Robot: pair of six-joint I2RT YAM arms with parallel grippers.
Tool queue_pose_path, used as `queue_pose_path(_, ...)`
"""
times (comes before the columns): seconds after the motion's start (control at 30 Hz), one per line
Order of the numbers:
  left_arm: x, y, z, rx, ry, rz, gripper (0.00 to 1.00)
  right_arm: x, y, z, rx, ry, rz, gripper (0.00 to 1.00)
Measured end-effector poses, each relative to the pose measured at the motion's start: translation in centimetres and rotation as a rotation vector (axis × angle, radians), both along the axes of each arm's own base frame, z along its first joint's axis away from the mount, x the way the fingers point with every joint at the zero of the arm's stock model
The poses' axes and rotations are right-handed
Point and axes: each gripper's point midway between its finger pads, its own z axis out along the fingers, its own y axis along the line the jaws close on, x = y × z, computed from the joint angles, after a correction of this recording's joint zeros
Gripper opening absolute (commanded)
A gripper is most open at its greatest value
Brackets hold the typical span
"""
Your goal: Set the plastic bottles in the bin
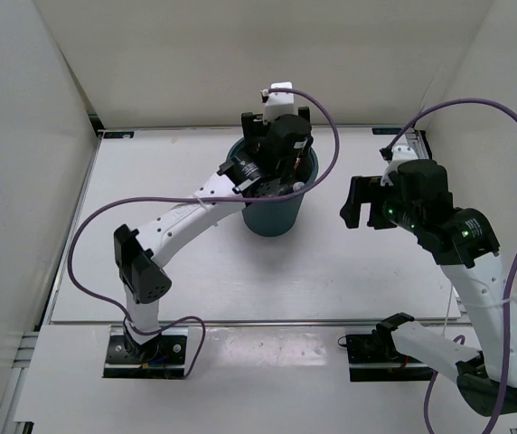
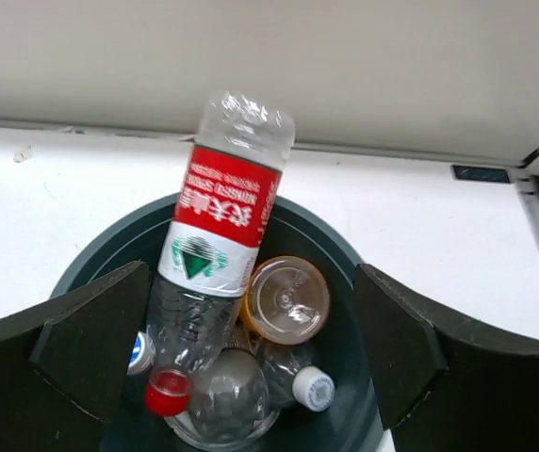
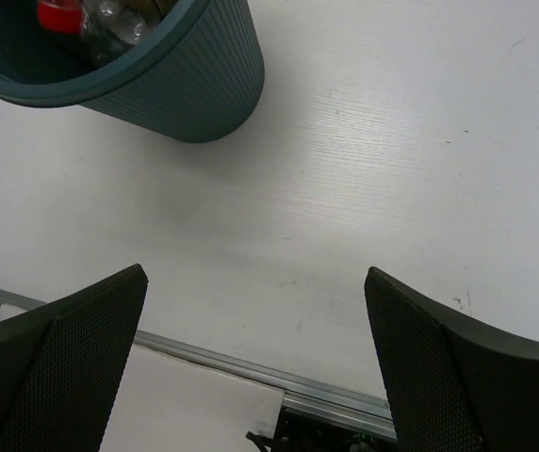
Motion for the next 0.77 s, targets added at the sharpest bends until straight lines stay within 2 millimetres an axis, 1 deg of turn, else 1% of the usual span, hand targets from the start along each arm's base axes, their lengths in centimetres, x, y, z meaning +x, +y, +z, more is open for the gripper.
queue_pose_path(0.1,-1.7,0.1,2.6,-0.019,-0.043,-0.003,1.00,0.0,0.0,-0.7,-0.004,0.015,-0.007,1.00)
queue_pose_path(0.2,-2.8,1.6,4.7,-0.032,-0.076,0.029,1.00,0.1,0.0,-1.1,0.002,0.024,-0.019,1.00)
queue_pose_path(0.27,-3.7,3.8,5.8,-0.034,-0.098,0.080,1.00,0.3,-0.1,-1.2,0.009,0.026,-0.037,1.00)
queue_pose_path(0.3,-4.2,4.8,6.0,-0.033,-0.103,0.099,1.00,0.3,-0.2,-1.3,0.010,0.025,-0.051,1.00)
queue_pose_path(0.37,-5.7,7.9,6.1,-0.023,-0.111,0.152,1.00,0.5,-0.8,-1.4,0.016,0.030,-0.110,1.00)
queue_pose_path(0.43,-7.7,11.5,5.7,-0.019,-0.113,0.199,1.00,0.8,-1.6,-1.3,0.022,0.025,-0.174,1.00)
queue_pose_path(0.5,-10.1,15.2,5.2,-0.052,-0.127,0.234,1.00,1.1,-2.4,-1.4,0.015,0.025,-0.218,1.00)
queue_pose_path(0.53,-11.2,17.0,4.9,-0.072,-0.133,0.249,1.00,1.3,-2.6,-1.7,0.006,0.039,-0.227,1.00)
queue_pose_path(0.57,-12.7,19.2,4.3,-0.102,-0.145,0.266,1.00,1.5,-2.6,-2.1,0.000,0.058,-0.224,1.00)
queue_pose_path(0.6,-13.7,20.7,3.8,-0.129,-0.153,0.275,1.00,1.5,-2.5,-2.4,-0.003,0.075,-0.216,1.00)
queue_pose_path(0.67,-15.8,24.1,2.1,-0.168,-0.162,0.311,1.00,1.6,-1.5,-3.3,-0.003,0.122,-0.160,1.00)
queue_pose_path(0.77,-17.7,27.6,-0.1,-0.222,-0.155,0.395,1.00,1.3,0.0,-3.7,0.027,0.164,-0.099,1.00)
